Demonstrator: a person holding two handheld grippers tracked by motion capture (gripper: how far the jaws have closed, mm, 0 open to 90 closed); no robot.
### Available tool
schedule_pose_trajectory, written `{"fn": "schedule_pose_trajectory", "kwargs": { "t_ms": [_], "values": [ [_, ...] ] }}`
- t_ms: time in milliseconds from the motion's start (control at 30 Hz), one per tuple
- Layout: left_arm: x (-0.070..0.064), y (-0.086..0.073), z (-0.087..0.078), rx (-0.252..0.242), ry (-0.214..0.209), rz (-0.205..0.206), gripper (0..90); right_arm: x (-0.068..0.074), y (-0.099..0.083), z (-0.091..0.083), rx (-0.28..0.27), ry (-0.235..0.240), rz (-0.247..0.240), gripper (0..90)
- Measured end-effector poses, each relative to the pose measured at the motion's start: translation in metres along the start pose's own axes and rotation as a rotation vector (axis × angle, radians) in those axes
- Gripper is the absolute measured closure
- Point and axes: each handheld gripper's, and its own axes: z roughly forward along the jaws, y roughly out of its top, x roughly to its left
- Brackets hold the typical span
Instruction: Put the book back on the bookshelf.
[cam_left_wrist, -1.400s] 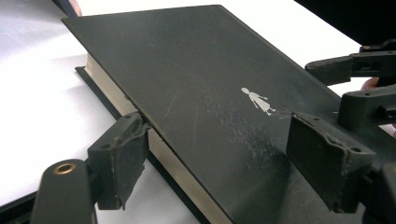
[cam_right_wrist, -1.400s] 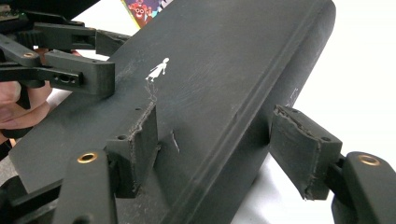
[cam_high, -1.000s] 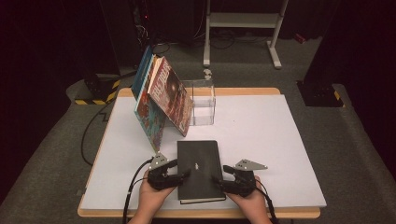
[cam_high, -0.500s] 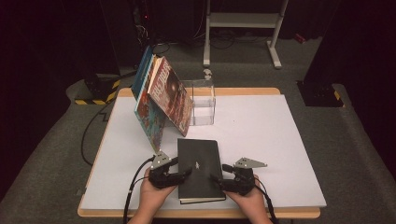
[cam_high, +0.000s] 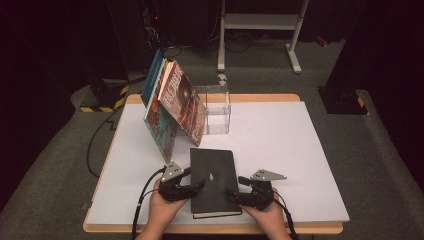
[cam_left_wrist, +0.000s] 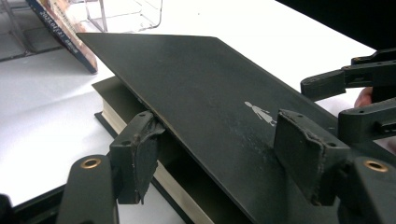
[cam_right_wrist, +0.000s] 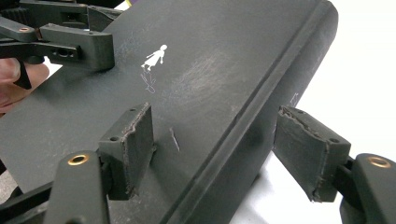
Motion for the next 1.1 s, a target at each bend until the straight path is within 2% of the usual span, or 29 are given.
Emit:
{"fn": "schedule_pose_trajectory", "kwargs": {
  "t_ms": [133, 467, 633, 700, 733, 833, 900, 1100],
  "values": [
    [-0.001, 0.006, 0.002, -0.005, -0.003, 0.013, 34.3, -0.001, 0.001, 0.000, -0.010, 0.003, 0.003, 28.1],
    [0.007, 0.009, 0.008, 0.045, -0.051, -0.003, 38.3, -0.002, 0.002, -0.001, 0.010, -0.014, -0.008, 28.2],
    [0.003, 0.012, 0.004, -0.013, -0.069, 0.076, 42.0, -0.009, 0.004, 0.002, 0.003, 0.005, 0.006, 27.0],
    [-0.002, 0.015, 0.002, -0.037, -0.074, 0.112, 45.9, -0.015, 0.006, 0.004, 0.000, 0.031, 0.035, 25.1],
    [-0.004, 0.017, 0.001, -0.046, -0.074, 0.130, 47.8, -0.017, 0.007, 0.005, 0.005, 0.038, 0.051, 21.0],
    [-0.008, 0.021, 0.000, -0.048, -0.068, 0.167, 49.2, -0.025, 0.012, 0.009, 0.037, 0.073, 0.079, 17.7],
    [-0.009, 0.021, -0.001, -0.054, -0.069, 0.178, 49.4, -0.028, 0.014, 0.011, 0.046, 0.100, 0.091, 15.4],
    [-0.012, 0.021, -0.004, -0.083, -0.062, 0.208, 50.0, -0.029, 0.016, 0.013, 0.040, 0.124, 0.104, 14.6]
  ]
}}
